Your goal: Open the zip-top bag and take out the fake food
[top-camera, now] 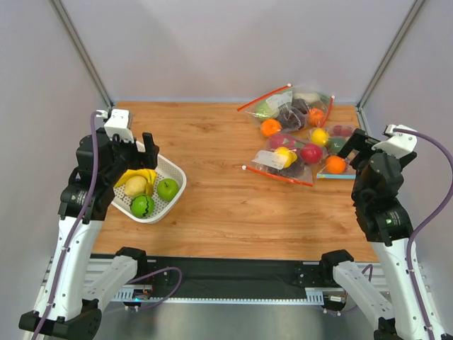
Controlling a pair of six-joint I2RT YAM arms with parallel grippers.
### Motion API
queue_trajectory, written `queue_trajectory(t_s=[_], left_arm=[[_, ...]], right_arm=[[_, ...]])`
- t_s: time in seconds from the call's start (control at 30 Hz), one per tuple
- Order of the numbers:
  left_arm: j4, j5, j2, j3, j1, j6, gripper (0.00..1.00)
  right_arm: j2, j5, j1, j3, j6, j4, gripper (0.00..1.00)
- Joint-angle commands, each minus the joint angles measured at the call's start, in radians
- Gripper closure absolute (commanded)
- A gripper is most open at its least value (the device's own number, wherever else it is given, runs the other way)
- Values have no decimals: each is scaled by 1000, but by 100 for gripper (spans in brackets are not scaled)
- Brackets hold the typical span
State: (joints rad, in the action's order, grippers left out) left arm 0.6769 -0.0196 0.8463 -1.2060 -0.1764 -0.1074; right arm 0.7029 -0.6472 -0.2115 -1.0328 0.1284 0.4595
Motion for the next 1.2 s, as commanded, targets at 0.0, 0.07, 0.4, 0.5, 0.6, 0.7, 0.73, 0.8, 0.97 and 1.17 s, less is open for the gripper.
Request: queue_trajectory(t_s=[0.0, 0.07, 0.4, 0.5, 0.6, 0.7, 0.73, 0.8, 0.97, 1.17], left_arm=[[-2, 12, -1, -40, -3, -3, 1], [-5, 12, 0, -41, -3, -2, 1], [-56, -68, 31, -66, -3, 66, 1], [-62, -20, 76, -109, 6, 95, 1], [-98, -125, 103, -95, 96, 66, 1], [-195, -213, 89, 0, 170, 28, 1], [-209, -209, 86, 17, 193, 32, 1], [-206, -182, 89, 33, 193, 44, 1], [-238, -154, 80, 86, 193, 26, 1], [-246, -123, 85, 103, 193, 31, 1]], right_arm=[[-11, -26, 3, -24, -23, -1, 0], [-14, -29, 3, -24, -27, 1, 0], [27, -16, 3, -52, -35, -10, 0], [59, 14, 3, -76, -42, -16, 0], [124, 46, 3, -130, -53, -19, 0], [219, 92, 3, -177, -33, -13, 0], [242, 112, 3, -197, -24, -27, 0], [326, 167, 3, -211, -1, -47, 0], [564, 303, 3, -297, 60, -79, 0], [835, 371, -8, -400, 117, -13, 4]])
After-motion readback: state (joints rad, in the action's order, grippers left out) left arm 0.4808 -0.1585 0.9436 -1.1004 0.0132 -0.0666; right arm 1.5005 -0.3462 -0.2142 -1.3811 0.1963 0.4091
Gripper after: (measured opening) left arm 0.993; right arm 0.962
